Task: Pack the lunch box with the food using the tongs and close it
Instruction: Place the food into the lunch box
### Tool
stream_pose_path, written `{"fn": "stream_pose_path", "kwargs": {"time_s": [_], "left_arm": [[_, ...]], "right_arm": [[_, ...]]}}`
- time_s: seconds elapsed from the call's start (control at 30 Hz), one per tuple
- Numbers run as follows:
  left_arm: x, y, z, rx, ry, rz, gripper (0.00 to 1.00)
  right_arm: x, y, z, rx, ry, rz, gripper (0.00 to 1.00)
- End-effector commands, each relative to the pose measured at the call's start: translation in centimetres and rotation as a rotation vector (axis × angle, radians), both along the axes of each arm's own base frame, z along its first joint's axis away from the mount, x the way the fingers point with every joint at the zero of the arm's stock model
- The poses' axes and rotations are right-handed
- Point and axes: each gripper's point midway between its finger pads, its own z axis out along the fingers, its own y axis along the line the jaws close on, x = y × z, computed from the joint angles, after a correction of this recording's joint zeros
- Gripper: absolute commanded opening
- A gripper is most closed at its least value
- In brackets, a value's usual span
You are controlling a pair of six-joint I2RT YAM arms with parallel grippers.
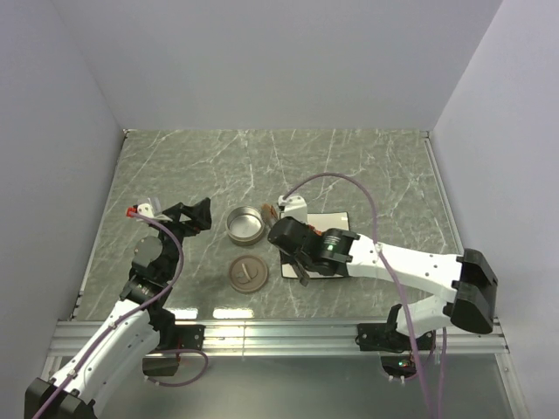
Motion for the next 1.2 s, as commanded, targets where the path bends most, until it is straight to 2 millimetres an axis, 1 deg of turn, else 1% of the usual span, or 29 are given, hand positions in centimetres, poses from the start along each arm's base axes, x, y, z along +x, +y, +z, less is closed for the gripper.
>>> {"fn": "stream_pose_path", "kwargs": {"time_s": [0.0,0.2,0.3,0.57,0.7,0.9,1.0,1.17], "left_arm": [[-0.1,-0.2,0.5,-0.011,-0.019,-0.01,0.99],[0.0,-0.2,0.4,-0.013,-0.019,-0.008,1.0],[0.0,-0.2,0.4,-0.011,-0.018,-0.01,0.99],[0.0,-0.2,0.4,-0.011,-0.018,-0.01,0.99],[0.0,-0.3,0.4,-0.011,-0.018,-0.011,1.0],[0.0,-0.2,0.3,-0.012,-0.016,-0.009,1.0],[0.0,-0.2,0.4,-0.011,-0.018,-0.008,0.99],[0.1,-0.2,0.2,-0.01,-0.015,-0.007,1.0]], "right_arm": [[1.4,2.4,1.7,0.035,-0.043,0.028,0.2],[1.7,3.6,1.5,0.031,-0.046,0.06,0.2],[2.0,4.1,1.6,0.024,-0.048,0.07,0.22],[2.8,4.9,1.5,0.005,-0.052,0.074,0.25],[2.9,5.2,1.4,-0.001,-0.048,0.084,0.27],[3.2,5.4,1.4,-0.012,-0.048,0.084,0.33],[3.3,5.3,1.4,-0.023,-0.052,0.075,0.4],[3.5,5.4,1.8,-0.017,-0.062,0.075,0.45]]}}
